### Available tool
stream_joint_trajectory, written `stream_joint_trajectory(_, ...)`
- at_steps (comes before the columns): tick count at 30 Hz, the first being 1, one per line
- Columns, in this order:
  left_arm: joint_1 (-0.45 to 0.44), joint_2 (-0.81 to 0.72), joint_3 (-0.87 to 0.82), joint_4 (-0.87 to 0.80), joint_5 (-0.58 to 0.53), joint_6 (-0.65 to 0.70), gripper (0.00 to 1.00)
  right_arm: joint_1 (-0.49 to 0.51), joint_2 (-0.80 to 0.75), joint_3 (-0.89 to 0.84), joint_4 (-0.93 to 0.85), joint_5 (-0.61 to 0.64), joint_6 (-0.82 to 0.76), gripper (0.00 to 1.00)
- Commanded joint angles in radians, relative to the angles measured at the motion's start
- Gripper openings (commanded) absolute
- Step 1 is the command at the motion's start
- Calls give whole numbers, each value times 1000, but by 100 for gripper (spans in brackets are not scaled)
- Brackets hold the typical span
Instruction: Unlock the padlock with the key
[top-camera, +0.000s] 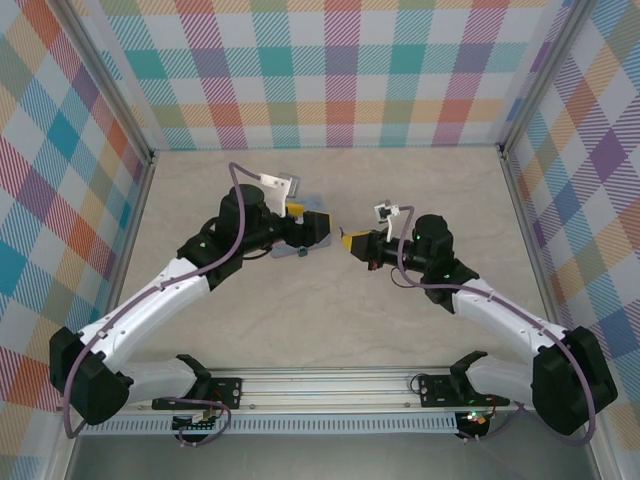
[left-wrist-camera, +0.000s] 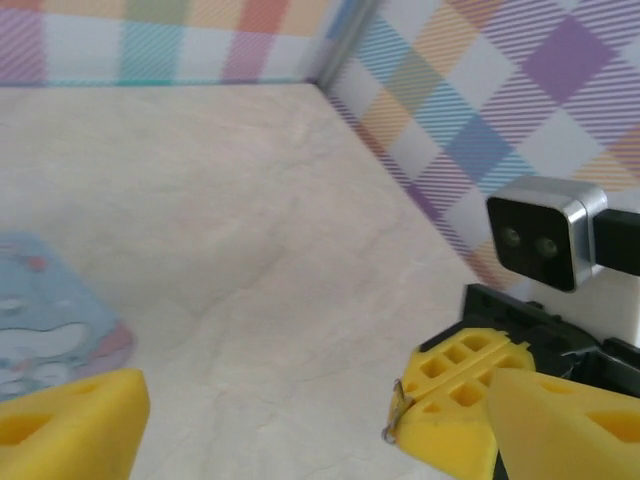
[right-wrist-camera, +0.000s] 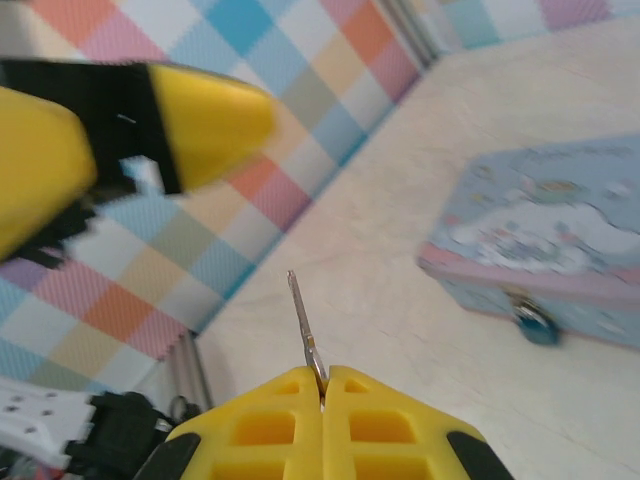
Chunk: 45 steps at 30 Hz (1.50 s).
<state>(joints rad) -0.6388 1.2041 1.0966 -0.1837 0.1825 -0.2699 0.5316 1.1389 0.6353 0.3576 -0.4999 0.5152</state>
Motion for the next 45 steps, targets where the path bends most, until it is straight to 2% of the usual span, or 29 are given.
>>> stream_joint_trajectory(1, 25, 12, 68, -232, -219, 47, 97, 6, -24, 30, -229, 159, -98, 0)
stream_joint_trajectory(4, 53, 80, 117, -309, -274, 72, 100, 7, -25, 30, -304, 246, -107, 0)
stream_joint_trajectory(11, 80, 290, 209, -291, -183, 83, 100, 6, -46, 38, -475, 433, -112, 0)
stream_joint_trajectory(16, 69, 482, 343, -299, -49, 122, 96, 6, -79, 22, -533, 476, -118, 0)
stream_joint_trajectory(23, 34, 709, 512, -350, -18, 149, 91, 5, -123, 8, -598, 520, -104, 0)
stream_joint_trajectory(27, 27, 757, 536, -356, -47, 135, 92, 5, -153, 11, -645, 560, -102, 0)
stream_joint_trajectory(33, 17, 814, 553, -370, -15, 140, 92, 5, -163, 24, -691, 576, -110, 0)
stream_joint_trajectory(39, 4, 794, 478, -351, 17, 127, 89, 5, -158, 36, -716, 606, -109, 0)
stream_joint_trajectory(45, -49, 752, 378, -338, 37, 112, 84, 5, -154, 46, -733, 630, -110, 0)
